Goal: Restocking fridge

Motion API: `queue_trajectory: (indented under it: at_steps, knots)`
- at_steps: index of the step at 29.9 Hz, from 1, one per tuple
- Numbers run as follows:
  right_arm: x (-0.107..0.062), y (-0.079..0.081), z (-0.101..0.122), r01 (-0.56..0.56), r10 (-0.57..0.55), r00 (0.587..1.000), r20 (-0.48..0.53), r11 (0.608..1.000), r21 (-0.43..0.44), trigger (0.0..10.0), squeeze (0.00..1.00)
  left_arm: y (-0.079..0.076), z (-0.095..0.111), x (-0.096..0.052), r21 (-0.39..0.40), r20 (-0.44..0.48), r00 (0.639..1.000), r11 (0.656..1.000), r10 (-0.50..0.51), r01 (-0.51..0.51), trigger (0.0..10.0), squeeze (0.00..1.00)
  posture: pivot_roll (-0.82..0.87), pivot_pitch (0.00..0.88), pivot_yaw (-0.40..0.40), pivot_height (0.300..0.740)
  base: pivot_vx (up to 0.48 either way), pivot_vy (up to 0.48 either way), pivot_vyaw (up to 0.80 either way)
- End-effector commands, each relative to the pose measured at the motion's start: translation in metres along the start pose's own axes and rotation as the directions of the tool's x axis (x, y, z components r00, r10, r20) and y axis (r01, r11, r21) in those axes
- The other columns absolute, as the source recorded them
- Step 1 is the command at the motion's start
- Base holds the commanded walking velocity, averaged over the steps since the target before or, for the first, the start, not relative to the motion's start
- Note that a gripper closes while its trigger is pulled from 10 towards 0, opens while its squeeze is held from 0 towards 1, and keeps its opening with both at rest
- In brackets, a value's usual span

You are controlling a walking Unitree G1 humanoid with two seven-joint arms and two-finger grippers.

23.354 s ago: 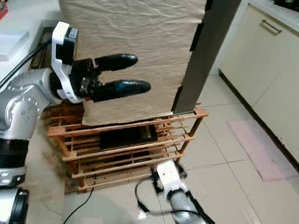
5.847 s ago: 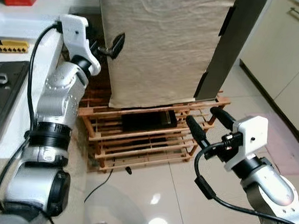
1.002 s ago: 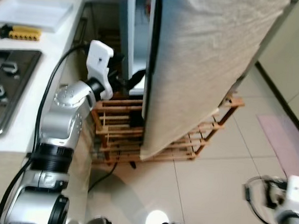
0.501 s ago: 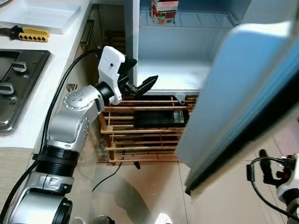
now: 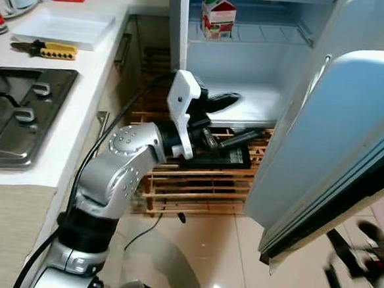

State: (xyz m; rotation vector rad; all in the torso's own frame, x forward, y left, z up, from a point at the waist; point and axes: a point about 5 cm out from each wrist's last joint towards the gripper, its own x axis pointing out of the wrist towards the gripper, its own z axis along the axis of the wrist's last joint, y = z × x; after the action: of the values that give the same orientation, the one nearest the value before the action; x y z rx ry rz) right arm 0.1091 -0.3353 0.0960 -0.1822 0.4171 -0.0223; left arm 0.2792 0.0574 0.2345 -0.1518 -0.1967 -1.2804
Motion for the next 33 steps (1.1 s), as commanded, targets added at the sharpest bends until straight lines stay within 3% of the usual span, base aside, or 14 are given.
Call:
queue_trajectory:
  at_steps: [1, 3, 6, 8, 9, 10, 11, 12, 13, 14, 17, 22, 26, 33]
  knots:
    - [-0.007, -0.009, 0.003, 0.041, -0.041, 0.999, 0.031, 0.999, 0.009, 10.0, 0.00, -0.001, -0.005, 0.003, -0.010, -0.018, 1.000, 1.000, -0.011, 0.011, 10.0, 0.00, -0.11, 0.022, 0.019, 0.740, 0.000, 0.000, 0.00]
    - [-0.011, -0.011, 0.001, 0.055, -0.055, 0.998, 0.029, 0.998, 0.016, 10.0, 0.00, -0.002, -0.005, 0.007, -0.013, -0.023, 1.000, 1.000, -0.013, 0.013, 10.0, 0.00, -0.12, 0.023, 0.025, 0.740, 0.000, 0.000, 0.00]
    - [-0.009, 0.011, 0.004, -0.009, 0.007, 0.999, 0.053, 1.000, 0.028, 10.0, 0.00, -0.020, 0.001, 0.028, -0.014, 0.019, 0.993, 0.993, -0.119, 0.120, 10.0, 0.00, -0.13, 0.025, 0.028, 0.740, 0.000, 0.000, 0.00]
    - [-0.007, 0.015, 0.006, -0.023, 0.021, 0.998, 0.067, 0.999, 0.035, 10.0, 0.00, -0.028, 0.004, 0.028, -0.033, 0.047, 0.982, 0.982, -0.182, 0.183, 10.0, 0.00, -0.13, 0.025, 0.028, 0.740, 0.000, 0.000, 0.00]
    - [0.000, 0.028, 0.013, -0.068, 0.063, 0.992, 0.109, 0.997, 0.043, 10.0, 0.00, -0.025, 0.002, 0.026, -0.041, 0.026, 0.987, 0.987, -0.158, 0.159, 10.0, 0.00, -0.12, 0.025, 0.025, 0.740, 0.000, 0.000, 0.00]
    - [0.000, 0.028, 0.013, -0.068, 0.063, 0.992, 0.109, 0.997, 0.043, 10.0, 0.00, -0.025, 0.002, 0.026, -0.041, 0.026, 0.987, 0.987, -0.158, 0.159, 10.0, 0.00, -0.12, 0.025, 0.025, 0.740, 0.000, 0.000, 0.00]
    - [0.004, 0.034, 0.018, -0.095, 0.086, 0.987, 0.137, 0.994, 0.054, 10.0, 0.00, -0.012, -0.005, 0.024, -0.027, -0.022, 0.999, 0.999, -0.045, 0.045, 10.0, 0.00, -0.12, 0.027, 0.022, 0.740, 0.000, 0.000, 0.00]
    - [0.004, 0.034, 0.018, -0.095, 0.086, 0.987, 0.137, 0.994, 0.054, 10.0, 0.00, -0.012, -0.005, 0.024, -0.027, -0.022, 0.999, 0.999, -0.045, 0.045, 10.0, 0.00, -0.12, 0.027, 0.022, 0.740, 0.000, 0.000, 0.00]
    - [0.006, 0.036, 0.020, -0.100, 0.090, 0.985, 0.148, 0.993, 0.060, 10.0, 0.00, -0.002, -0.009, 0.022, -0.010, -0.049, 0.998, 0.999, 0.037, -0.037, 10.0, 0.00, -0.11, 0.027, 0.021, 0.740, 0.000, 0.000, 0.00]
    - [0.010, 0.041, 0.025, -0.115, 0.101, 0.980, 0.172, 0.991, 0.072, 10.0, 0.00, 0.017, -0.016, 0.013, 0.045, -0.090, 0.978, 0.982, 0.187, -0.184, 10.0, 0.00, -0.11, 0.028, 0.016, 0.740, 0.000, 0.000, 0.00]
    - [0.015, 0.048, 0.031, -0.145, 0.125, 0.972, 0.197, 0.986, 0.086, 10.0, 0.00, 0.035, -0.019, -0.002, 0.083, -0.114, 0.938, 0.944, 0.328, -0.320, 10.0, 0.00, -0.10, 0.029, 0.011, 0.740, 0.000, 0.000, 0.00]
    - [0.015, 0.053, 0.031, -0.168, 0.150, 0.970, 0.194, 0.982, 0.081, 10.0, 0.00, 0.041, -0.022, -0.013, 0.115, -0.132, 0.910, 0.918, 0.393, -0.380, 10.0, 0.00, -0.09, 0.030, 0.006, 0.740, 0.000, 0.000, 0.00]
    - [0.012, 0.049, 0.026, -0.145, 0.127, 0.976, 0.177, 0.985, 0.092, 10.0, 0.00, 0.046, -0.031, -0.023, 0.127, -0.151, 0.862, 0.874, 0.484, -0.469, 10.0, 0.00, -0.10, 0.033, 0.013, 0.740, 0.000, 0.000, 0.00]
    - [0.013, 0.055, 0.028, -0.202, 0.179, 0.964, 0.196, 0.974, 0.103, 10.0, 0.00, 0.050, -0.032, -0.025, 0.141, -0.133, 0.836, 0.845, 0.533, -0.517, 10.0, 0.00, -0.10, 0.034, 0.011, 0.740, 0.000, 0.000, 0.00]
